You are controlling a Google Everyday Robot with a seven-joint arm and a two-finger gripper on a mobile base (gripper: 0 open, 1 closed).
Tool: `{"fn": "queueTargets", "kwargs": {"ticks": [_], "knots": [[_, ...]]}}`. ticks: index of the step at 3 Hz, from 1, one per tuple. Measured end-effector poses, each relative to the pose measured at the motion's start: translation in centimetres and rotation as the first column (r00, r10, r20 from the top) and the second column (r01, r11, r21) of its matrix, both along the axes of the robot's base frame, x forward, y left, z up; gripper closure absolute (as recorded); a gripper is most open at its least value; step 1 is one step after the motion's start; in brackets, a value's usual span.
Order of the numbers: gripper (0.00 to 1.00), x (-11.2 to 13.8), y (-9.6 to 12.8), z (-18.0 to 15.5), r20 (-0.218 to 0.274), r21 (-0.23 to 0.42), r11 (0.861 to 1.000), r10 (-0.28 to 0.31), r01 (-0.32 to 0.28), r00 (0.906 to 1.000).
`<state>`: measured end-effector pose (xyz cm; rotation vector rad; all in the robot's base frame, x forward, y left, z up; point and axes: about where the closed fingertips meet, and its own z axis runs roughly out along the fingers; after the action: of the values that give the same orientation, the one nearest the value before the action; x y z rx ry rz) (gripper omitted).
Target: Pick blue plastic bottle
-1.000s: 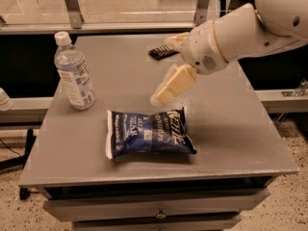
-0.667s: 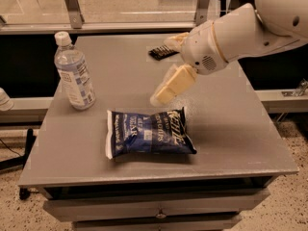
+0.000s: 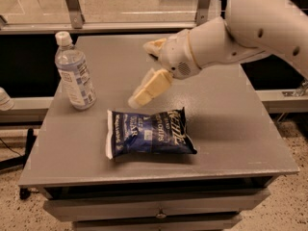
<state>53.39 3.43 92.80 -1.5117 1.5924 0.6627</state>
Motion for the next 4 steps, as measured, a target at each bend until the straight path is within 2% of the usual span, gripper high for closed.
{"fn": "queueTargets", "kwargs": {"ticks": [1,2,4], "knots": [[0.00,1.7,4.4,-1.1,0.004,0.082,0.996,0.037,-0.037,0.9993],[0.00,2.8,8.4,-1.4,-0.008,0.169,0.984,0.056,-0.053,0.9984],[0.00,3.0,14.5,-1.6,-0.020,0.315,0.945,0.096,-0.085,0.9952]]}}
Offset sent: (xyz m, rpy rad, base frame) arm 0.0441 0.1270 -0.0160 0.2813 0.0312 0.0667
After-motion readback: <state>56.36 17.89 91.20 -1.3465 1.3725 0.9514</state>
